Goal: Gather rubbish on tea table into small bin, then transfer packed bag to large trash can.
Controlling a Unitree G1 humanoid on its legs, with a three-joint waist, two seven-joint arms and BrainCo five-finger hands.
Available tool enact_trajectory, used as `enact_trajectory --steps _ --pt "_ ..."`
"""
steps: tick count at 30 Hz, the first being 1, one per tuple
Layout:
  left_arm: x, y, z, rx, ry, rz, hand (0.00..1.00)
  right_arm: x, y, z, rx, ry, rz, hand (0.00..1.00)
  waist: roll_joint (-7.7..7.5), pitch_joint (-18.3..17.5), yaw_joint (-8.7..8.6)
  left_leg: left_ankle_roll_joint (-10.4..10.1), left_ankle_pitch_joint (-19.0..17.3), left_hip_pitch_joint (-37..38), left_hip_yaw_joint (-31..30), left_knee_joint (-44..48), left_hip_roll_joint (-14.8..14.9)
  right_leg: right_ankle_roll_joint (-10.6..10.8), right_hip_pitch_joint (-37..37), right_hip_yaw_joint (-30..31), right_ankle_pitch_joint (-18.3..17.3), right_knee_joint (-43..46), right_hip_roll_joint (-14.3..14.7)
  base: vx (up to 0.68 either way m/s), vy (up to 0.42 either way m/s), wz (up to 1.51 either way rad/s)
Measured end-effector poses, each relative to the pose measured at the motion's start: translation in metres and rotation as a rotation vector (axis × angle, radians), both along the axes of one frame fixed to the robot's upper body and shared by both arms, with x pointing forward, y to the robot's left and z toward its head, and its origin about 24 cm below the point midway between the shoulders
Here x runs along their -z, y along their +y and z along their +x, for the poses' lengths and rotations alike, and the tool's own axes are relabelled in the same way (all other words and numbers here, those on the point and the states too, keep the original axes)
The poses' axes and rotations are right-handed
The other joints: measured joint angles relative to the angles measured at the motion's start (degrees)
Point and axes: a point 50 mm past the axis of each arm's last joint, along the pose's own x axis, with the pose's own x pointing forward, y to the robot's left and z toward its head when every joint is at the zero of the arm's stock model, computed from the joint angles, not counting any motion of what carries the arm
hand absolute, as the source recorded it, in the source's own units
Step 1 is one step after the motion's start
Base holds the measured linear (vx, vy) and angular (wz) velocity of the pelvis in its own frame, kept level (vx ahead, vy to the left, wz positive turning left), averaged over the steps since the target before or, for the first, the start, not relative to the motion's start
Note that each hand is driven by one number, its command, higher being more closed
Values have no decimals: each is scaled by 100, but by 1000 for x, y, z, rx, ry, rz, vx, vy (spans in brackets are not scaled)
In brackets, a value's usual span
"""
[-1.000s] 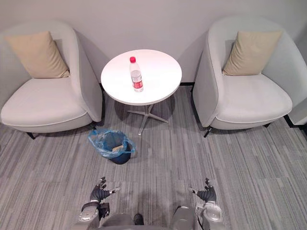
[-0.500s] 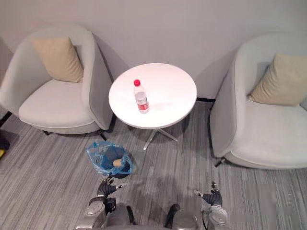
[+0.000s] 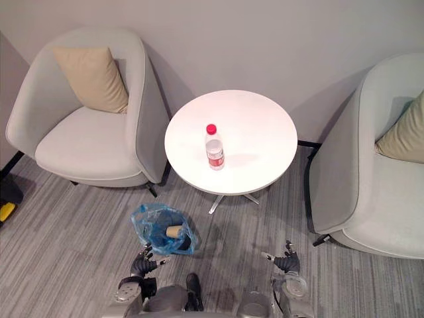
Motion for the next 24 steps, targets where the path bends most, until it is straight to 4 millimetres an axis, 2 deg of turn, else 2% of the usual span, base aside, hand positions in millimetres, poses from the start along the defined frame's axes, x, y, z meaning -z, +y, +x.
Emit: enact_trajectory --steps 1,2,3,4,5,7,9,14,24 --pt "-1 1 2 13 -4 8 0 3 4 -5 -9 19 11 0 -32 -30 -87 4 0 25 -124 -3 5 -23 -132 63 -188 131 -19 103 -58 53" --pt "-2 5 3 14 -8 21 0 8 10 -12 -13 43 36 0 -104 -61 -110 -16 13 8 -288 -17 33 -72 -262 309 -340 -254 133 92 -63 60" --pt "-3 7 5 15 -13 27 0 10 10 -14 -14 52 40 0 -120 -53 -110 -37 26 -1 -349 -18 44 -84 -331 440 -333 -444 213 104 -112 60" --pt "-4 8 8 17 -20 32 0 12 10 -16 -11 64 41 0 -205 -74 -116 -84 56 -13 -449 -2 57 -105 -400 666 -288 -831 350 102 -153 78" --pt "-5 12 10 20 -25 45 0 13 10 -21 -6 78 41 0 -301 -102 -142 -171 105 -56 -696 2 -8 -170 -361 995 366 -1467 518 133 -173 87" --pt "-5 7 9 21 -26 30 0 14 3 -24 -3 94 25 0 -190 -146 -127 -287 189 -29 -866 -143 36 -229 -265 896 401 -1582 620 124 -128 45" --pt "-1 1 3 12 -10 10 0 12 0 -19 -8 84 15 0 -90 -183 -131 -410 296 -38 -1024 -344 164 -310 -147 676 458 -1837 783 111 -148 25" --pt "3 1 -3 10 17 8 0 12 0 -20 -4 81 16 0 -109 -200 -94 -495 390 169 -1222 -605 323 -383 371 412 677 -2502 1036 69 -80 22" --pt "5 1 -7 14 31 9 0 -5 3 -4 -42 -29 -17 0 -87 -366 -94 -424 513 271 -1288 -813 231 -330 621 339 918 -2946 1062 -6 11 5"
